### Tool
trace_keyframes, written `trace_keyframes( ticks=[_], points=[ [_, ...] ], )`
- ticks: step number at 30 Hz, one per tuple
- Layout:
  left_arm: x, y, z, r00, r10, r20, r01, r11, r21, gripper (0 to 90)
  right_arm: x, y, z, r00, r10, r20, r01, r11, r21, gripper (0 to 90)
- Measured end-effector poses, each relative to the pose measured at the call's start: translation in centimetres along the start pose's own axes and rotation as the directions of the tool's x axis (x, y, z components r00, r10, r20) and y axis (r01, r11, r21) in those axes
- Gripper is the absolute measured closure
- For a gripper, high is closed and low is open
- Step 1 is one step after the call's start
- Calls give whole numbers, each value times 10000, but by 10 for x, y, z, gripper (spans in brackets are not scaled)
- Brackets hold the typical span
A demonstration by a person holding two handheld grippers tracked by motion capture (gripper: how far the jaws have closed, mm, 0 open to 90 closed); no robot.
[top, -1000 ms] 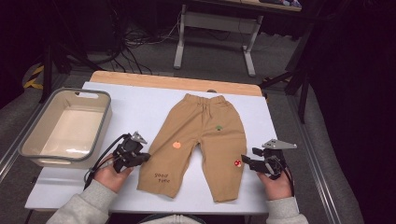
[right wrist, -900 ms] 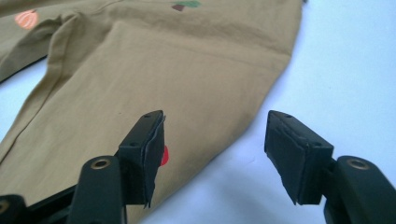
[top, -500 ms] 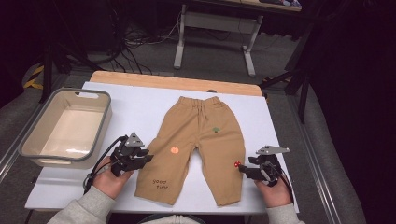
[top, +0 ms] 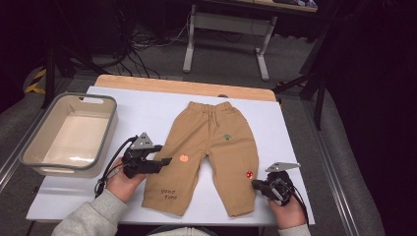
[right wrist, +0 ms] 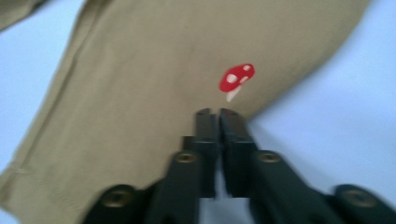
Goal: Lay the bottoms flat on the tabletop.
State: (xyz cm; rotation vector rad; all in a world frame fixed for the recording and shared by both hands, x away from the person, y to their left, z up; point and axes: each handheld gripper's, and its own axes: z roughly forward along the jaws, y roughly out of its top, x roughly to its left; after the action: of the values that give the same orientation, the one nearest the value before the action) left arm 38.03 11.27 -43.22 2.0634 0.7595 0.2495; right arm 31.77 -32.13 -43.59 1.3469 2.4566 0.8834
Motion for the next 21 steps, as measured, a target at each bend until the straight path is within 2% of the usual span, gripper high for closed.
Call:
trace_keyframes(
  ticks=[1,2,4,5,7,11,13,17,21],
  points=[
    [0,0,-1,10000,34,-42,-34,10000,2,394,1,1,-1,10000,-46,-37,46,9999,-128,897],
    [0,0,-1,9999,141,-89,-141,9999,-25,393,3,2,-4,9998,-162,118,165,9996,-248,899],
    [-1,-1,-2,9999,9,-137,-9,10000,18,385,8,6,-12,9985,-469,282,484,9972,-567,900],
    [-2,-1,-3,9999,82,-147,-82,10000,10,381,10,8,-15,9984,-511,256,529,9960,-725,900],
    [-3,-3,-4,9998,81,-177,-82,10000,-46,381,14,16,-22,9979,-646,46,647,9919,-1096,900],
    [-4,-6,-8,9997,81,-212,-84,9999,-107,382,23,34,-24,9939,-1062,-309,1007,9845,-1435,900],
    [-4,-8,-11,9997,125,-229,-129,9998,-172,382,28,45,-22,9904,-1319,-411,1246,9813,-1469,900],
    [-4,-12,-13,9995,0,-309,-4,9999,-136,380,41,73,-9,9773,-1978,-761,1867,9734,-1326,900],
    [-2,-17,-17,9992,-23,-409,21,10000,-67,377,51,98,15,9617,-2465,-1195,2342,9661,-1084,900]
  ],
)
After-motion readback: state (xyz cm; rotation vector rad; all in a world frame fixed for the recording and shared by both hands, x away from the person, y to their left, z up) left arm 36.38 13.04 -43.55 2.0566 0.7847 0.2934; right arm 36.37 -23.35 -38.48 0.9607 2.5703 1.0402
